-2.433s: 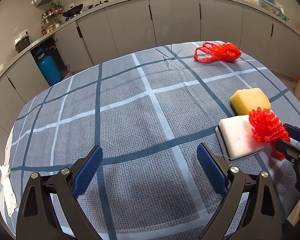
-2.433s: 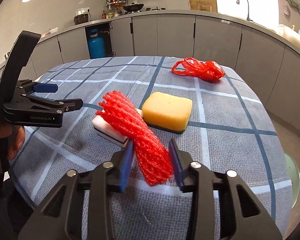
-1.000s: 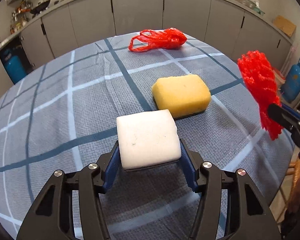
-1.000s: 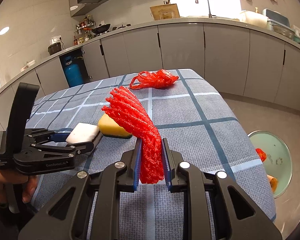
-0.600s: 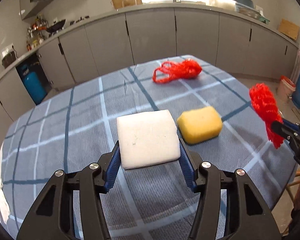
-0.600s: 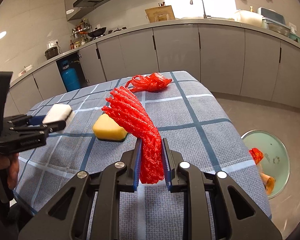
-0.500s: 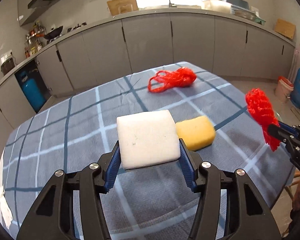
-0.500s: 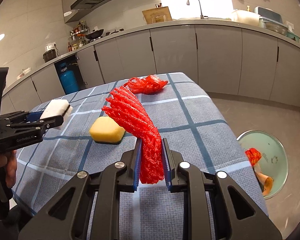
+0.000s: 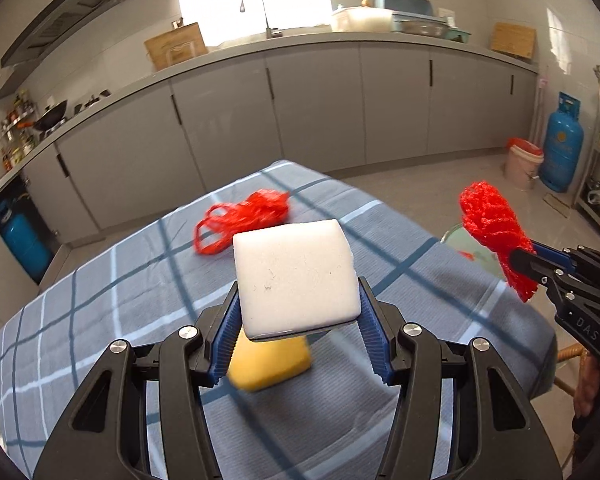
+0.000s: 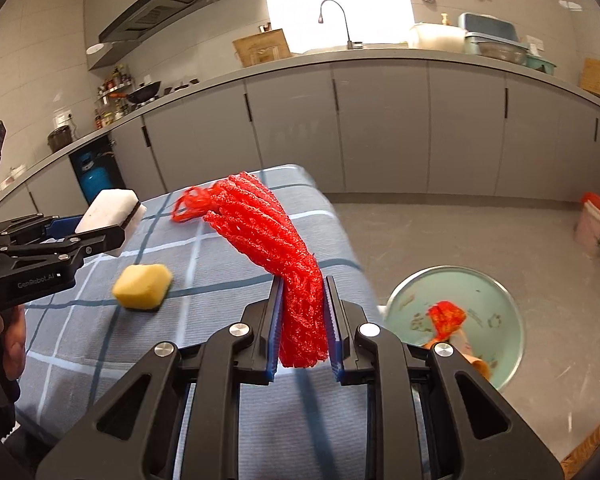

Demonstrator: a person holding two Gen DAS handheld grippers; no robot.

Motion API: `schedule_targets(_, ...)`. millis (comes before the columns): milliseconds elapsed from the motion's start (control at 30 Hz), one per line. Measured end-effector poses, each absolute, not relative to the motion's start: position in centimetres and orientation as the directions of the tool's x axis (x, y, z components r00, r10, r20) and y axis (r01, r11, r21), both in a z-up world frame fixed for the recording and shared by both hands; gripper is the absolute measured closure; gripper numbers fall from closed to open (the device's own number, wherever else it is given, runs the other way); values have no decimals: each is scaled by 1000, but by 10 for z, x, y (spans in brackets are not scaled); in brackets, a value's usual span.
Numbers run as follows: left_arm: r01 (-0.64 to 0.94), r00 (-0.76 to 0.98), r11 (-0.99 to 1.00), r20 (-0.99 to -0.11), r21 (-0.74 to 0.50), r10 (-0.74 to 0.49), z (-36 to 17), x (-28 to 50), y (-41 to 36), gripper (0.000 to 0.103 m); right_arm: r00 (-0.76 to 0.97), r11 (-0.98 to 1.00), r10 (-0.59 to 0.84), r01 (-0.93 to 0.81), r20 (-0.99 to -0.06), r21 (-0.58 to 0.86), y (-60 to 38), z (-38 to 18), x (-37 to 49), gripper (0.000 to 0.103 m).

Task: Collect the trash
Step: 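Carry the white sponge and red mesh net over the green basin, then open both tools to drop the sponge and mesh net into the basin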

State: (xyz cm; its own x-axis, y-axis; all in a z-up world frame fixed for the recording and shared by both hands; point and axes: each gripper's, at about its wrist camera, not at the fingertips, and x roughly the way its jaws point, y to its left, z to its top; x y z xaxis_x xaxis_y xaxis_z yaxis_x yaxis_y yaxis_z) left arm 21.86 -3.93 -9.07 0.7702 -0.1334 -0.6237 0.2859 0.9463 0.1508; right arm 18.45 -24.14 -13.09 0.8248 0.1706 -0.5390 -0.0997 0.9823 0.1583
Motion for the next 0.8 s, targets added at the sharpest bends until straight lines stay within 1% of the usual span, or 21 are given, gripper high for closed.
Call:
schedule_targets(267, 376, 746, 917, -632, 137, -212, -93, 235, -91, 48, 837, 987, 80, 9, -542, 160, -292, -134, 188, 82)
schedule_targets(533, 465, 700, 879, -654, 111, -288, -100, 249, -141, 48, 826, 981, 25, 88, -564, 174, -331, -147, 195, 82)
schedule_targets(800, 535, 657, 838, -675, 104, -336, -111, 260, -187, 48, 813, 973, -7, 141, -582, 184, -362, -157, 202, 82)
